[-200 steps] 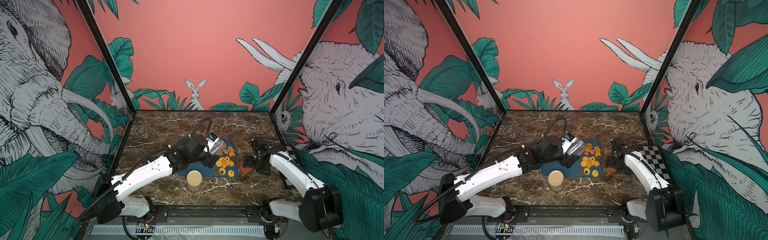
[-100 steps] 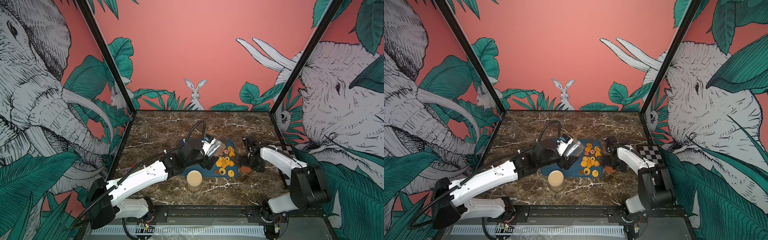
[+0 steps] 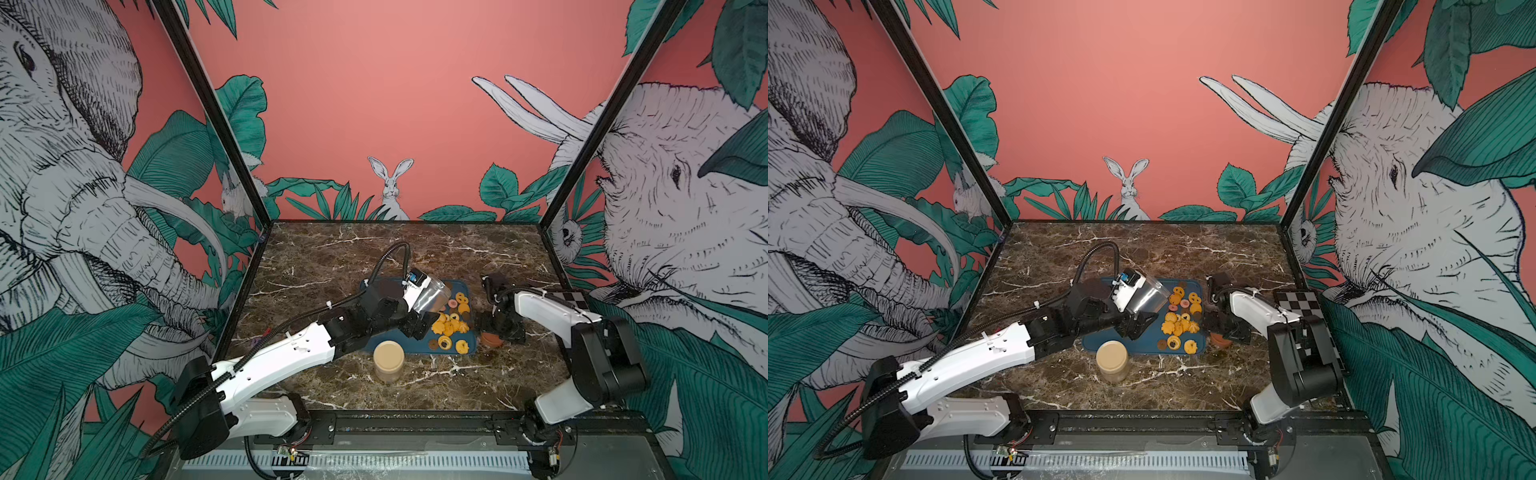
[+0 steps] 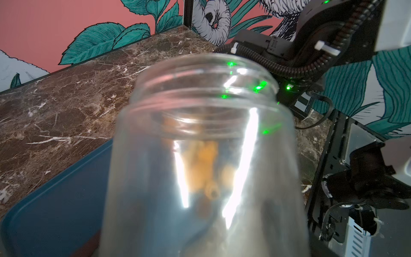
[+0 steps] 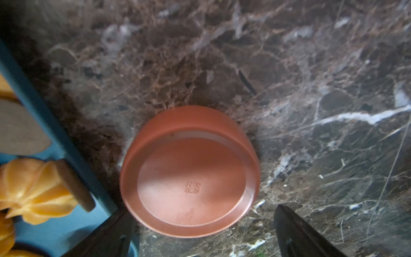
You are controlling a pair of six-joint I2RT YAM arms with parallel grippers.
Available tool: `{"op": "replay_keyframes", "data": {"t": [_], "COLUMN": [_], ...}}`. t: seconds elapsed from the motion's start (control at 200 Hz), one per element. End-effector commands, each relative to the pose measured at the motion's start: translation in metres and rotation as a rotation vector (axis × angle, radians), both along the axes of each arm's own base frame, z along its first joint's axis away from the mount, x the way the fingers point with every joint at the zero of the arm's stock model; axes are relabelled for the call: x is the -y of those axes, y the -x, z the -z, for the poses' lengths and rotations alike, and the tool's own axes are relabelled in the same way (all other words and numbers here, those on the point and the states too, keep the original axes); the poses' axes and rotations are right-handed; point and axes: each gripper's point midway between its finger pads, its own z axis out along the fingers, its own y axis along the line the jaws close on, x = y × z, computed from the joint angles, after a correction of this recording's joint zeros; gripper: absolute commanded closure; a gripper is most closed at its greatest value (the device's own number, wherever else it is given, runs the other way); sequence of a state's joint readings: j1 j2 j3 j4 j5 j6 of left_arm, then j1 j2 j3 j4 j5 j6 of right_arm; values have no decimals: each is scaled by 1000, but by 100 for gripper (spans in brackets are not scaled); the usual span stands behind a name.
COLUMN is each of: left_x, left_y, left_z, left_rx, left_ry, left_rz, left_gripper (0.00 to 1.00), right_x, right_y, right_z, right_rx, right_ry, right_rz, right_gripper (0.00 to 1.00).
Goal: Pour the cookies out of the jar
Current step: Adjust the lid at the center of the board, then place the jar at the center of the board.
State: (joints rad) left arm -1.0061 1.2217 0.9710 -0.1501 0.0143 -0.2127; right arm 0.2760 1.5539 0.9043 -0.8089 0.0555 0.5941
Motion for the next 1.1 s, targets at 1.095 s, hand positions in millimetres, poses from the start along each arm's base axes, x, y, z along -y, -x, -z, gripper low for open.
{"op": "replay_keyframes", "data": {"t": [1.095], "left_x": [9], "left_y": [-1], "left_z": [-28], "left_rx": [53], "left_ry": [164], "left_rz": [34], "left_gripper": [100], "right_x": [-93], "right_y": [-10], "right_z": [-201], "right_rx": [521], "right_ry": [-469], "right_rz": [-193], "right_gripper": [1]}}
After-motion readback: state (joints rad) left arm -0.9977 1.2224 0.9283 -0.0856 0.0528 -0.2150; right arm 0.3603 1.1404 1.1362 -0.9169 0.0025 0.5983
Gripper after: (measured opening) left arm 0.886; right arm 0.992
